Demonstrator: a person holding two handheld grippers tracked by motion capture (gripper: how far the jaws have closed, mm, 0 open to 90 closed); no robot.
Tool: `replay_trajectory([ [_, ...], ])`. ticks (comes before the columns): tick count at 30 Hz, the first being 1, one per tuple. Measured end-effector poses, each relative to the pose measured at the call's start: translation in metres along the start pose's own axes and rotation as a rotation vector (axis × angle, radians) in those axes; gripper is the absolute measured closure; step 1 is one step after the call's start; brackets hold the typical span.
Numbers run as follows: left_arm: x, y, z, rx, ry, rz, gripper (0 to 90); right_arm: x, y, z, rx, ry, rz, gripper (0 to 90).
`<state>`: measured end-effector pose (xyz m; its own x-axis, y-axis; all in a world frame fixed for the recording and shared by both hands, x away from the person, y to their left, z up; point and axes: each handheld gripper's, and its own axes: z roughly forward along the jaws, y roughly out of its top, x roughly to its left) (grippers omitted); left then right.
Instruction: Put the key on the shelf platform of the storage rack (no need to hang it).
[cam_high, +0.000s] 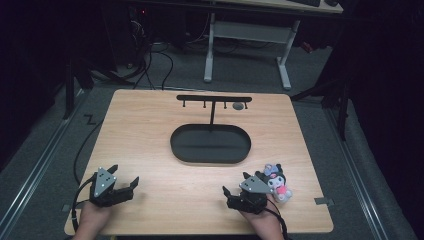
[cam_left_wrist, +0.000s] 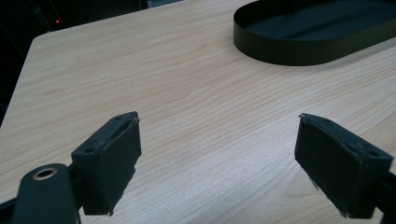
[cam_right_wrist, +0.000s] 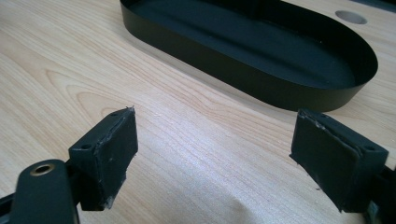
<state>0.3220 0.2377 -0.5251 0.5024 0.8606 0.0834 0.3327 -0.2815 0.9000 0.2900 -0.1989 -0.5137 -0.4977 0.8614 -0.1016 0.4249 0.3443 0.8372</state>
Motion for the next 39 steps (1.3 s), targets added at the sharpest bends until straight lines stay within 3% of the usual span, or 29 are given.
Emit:
replay_trajectory([
  [9, 0.001, -0.002, -0.002, -0.018, -0.005, -0.009, 15.5, -0.009, 0.005, -0.002, 0.042, 0.007, 0.01, 15.3],
  [15, 0.0, -0.001, -0.002, -0.021, -0.017, 0.017, 15.5, -0.009, 0.002, -0.001, 0.059, 0.02, 0.005, 15.4],
  [18, -0.001, 0.002, 0.004, 0.004, -0.02, 0.026, 15.4, -0.01, -0.002, 0.002, 0.087, 0.024, -0.004, 17.4],
  [20, -0.001, 0.005, 0.008, 0.031, -0.024, 0.04, 15.5, -0.013, -0.002, 0.006, 0.14, 0.021, 0.018, 20.0],
  [24, -0.002, 0.006, 0.011, 0.011, -0.062, 0.066, 15.6, -0.014, 0.003, 0.005, 0.196, 0.024, 0.023, 22.9],
  [29, 0.0, 0.002, 0.005, -0.04, -0.084, 0.047, 15.5, -0.008, 0.006, -0.001, 0.224, 0.028, 0.052, 23.9],
  [31, 0.001, 0.001, 0.004, -0.055, -0.081, 0.033, 15.4, -0.005, 0.005, -0.001, 0.235, 0.023, 0.04, 23.9],
  [36, 0.003, 0.002, 0.006, -0.05, -0.064, 0.002, 15.5, -0.007, 0.006, 0.0, 0.244, 0.036, 0.047, 23.9],
  [39, 0.003, 0.002, 0.006, -0.049, -0.066, 0.007, 15.4, -0.014, 0.011, 0.007, 0.268, 0.067, 0.084, 23.9],
])
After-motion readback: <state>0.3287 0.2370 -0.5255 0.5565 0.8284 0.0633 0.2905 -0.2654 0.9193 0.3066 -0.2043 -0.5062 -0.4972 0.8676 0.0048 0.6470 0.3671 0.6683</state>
